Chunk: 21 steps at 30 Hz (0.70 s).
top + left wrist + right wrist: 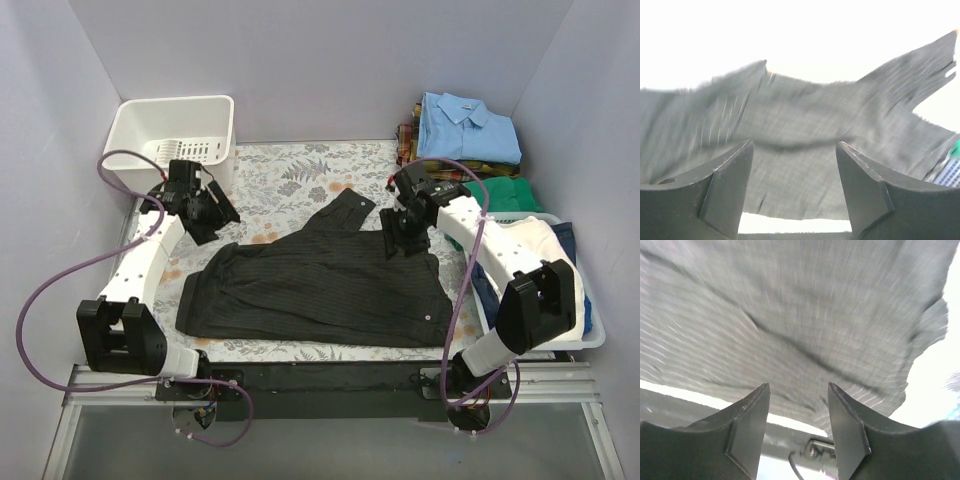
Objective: Fold and stack the long sleeve shirts
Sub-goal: Fold the shirt
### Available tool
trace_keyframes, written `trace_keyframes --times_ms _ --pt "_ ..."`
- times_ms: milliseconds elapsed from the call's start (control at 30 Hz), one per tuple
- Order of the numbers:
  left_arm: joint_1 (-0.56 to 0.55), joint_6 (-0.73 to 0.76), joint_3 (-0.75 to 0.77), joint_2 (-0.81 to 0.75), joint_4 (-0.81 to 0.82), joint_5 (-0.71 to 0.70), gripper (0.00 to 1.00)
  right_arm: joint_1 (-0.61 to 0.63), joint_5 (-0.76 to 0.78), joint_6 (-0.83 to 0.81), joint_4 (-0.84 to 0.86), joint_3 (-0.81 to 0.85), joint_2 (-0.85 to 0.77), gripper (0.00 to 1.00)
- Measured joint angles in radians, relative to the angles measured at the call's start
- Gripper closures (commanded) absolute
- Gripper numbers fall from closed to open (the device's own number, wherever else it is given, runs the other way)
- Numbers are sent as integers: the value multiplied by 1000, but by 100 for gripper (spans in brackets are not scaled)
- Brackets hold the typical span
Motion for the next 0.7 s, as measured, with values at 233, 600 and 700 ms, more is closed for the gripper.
trace_keyframes --times_ms 233,600,700 --pt "1 121 158 275 122 -4 39 -82 59 -25 18 208 183 39" --pt "1 193 227 511 156 59 38 -182 151 -59 87 447 575 36" --pt "1 201 261 511 179 70 38 -182 156 -62 94 468 607 37"
